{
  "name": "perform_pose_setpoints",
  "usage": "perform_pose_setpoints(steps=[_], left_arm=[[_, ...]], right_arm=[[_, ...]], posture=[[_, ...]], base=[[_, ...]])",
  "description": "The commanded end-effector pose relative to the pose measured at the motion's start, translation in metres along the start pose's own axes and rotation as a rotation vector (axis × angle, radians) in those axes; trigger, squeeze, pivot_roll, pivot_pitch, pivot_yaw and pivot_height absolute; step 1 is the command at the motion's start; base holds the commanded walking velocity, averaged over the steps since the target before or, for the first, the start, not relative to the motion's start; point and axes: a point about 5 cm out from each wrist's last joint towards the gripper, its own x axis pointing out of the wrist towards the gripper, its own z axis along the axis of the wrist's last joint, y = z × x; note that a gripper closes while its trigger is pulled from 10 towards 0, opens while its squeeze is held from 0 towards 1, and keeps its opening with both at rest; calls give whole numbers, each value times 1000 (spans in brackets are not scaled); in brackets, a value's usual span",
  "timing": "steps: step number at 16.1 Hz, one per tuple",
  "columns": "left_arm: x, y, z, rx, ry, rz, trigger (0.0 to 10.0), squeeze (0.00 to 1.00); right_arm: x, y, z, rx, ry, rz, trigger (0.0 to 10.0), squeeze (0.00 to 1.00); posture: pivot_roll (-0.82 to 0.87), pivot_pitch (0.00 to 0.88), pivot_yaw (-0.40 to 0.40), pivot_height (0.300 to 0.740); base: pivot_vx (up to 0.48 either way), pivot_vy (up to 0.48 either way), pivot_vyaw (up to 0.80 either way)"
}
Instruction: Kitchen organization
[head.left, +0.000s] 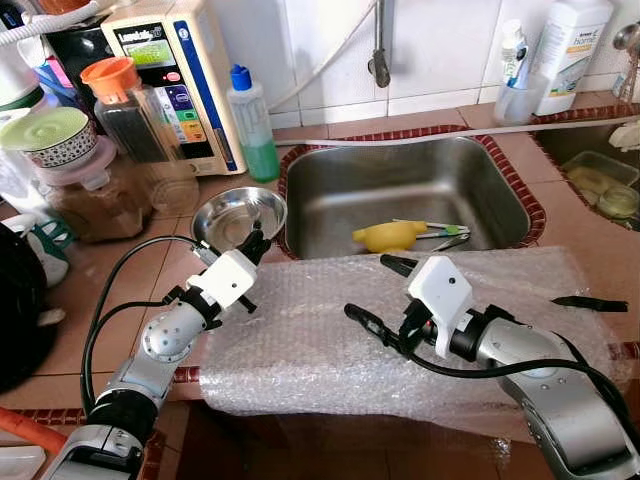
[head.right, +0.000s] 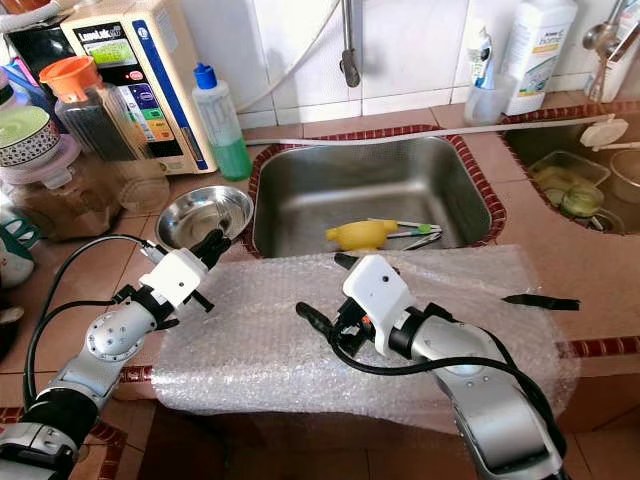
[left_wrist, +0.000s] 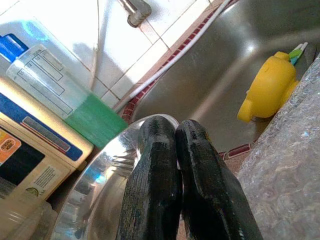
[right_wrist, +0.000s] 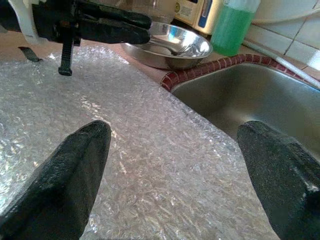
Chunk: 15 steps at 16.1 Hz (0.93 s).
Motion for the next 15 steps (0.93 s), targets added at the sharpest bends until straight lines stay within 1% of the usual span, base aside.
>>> perform_pose_setpoints(steps=[1, 2, 3, 4, 6, 7, 9, 10, 12, 13, 14, 15], left_arm=[[-7, -7, -11, -13, 64, -39, 0, 0], [-6, -2, -8, -14, 50, -20, 0, 0], [-5, 1, -5, -33, 33, 3, 0, 0], [-3, 5, -3, -71, 26, 36, 0, 0], [2, 10, 6, -87, -11, 40, 0, 0], [7, 15, 15, -91, -41, 32, 0, 0], [11, 24, 26, -69, -74, 6, 0, 0], [14, 31, 35, -32, -100, -22, 0, 0], [18, 40, 48, 3, -132, -57, 0, 0], [20, 44, 54, 7, -144, -81, 0, 0], [20, 45, 59, 51, -149, -117, 0, 0], [19, 46, 61, 62, -150, -125, 0, 0]], right_arm=[[1, -1, 6, -17, -22, -4, 10000, 0], [1, -2, 6, -23, -23, -12, 10000, 0], [0, -5, 5, -26, -24, -23, 10000, 0], [0, -9, 6, -26, -33, -58, 10000, 0], [-1, -17, 6, -43, -37, -89, 10000, 0], [-2, -25, 6, -56, -35, -110, 10000, 0], [-4, -34, 5, -89, -26, -132, 10000, 0], [-6, -42, 6, -119, -20, -150, 10000, 0], [-9, -53, 5, -166, -6, -168, 10000, 0], [-9, -58, 5, -196, 1, -176, 10000, 0], [-9, -62, 5, -221, 8, -175, 10000, 0], [-9, -64, 6, -229, 9, -177, 10000, 0]], posture=[[-346, 111, 179, 740], [-348, 108, 178, 740], [-344, 108, 178, 740], [-342, 106, 178, 740], [-337, 105, 179, 740], [-335, 103, 179, 740], [-334, 102, 178, 740], [-334, 102, 178, 740], [-328, 97, 175, 740], [-327, 97, 175, 740], [-324, 96, 175, 740], [-324, 96, 175, 740]], base=[[0, 0, 0], [0, 0, 0], [0, 0, 0], [0, 0, 0], [0, 0, 0], [0, 0, 0], [0, 0, 0], [0, 0, 0], [0, 0, 0], [0, 0, 0], [0, 0, 0], [0, 0, 0]])
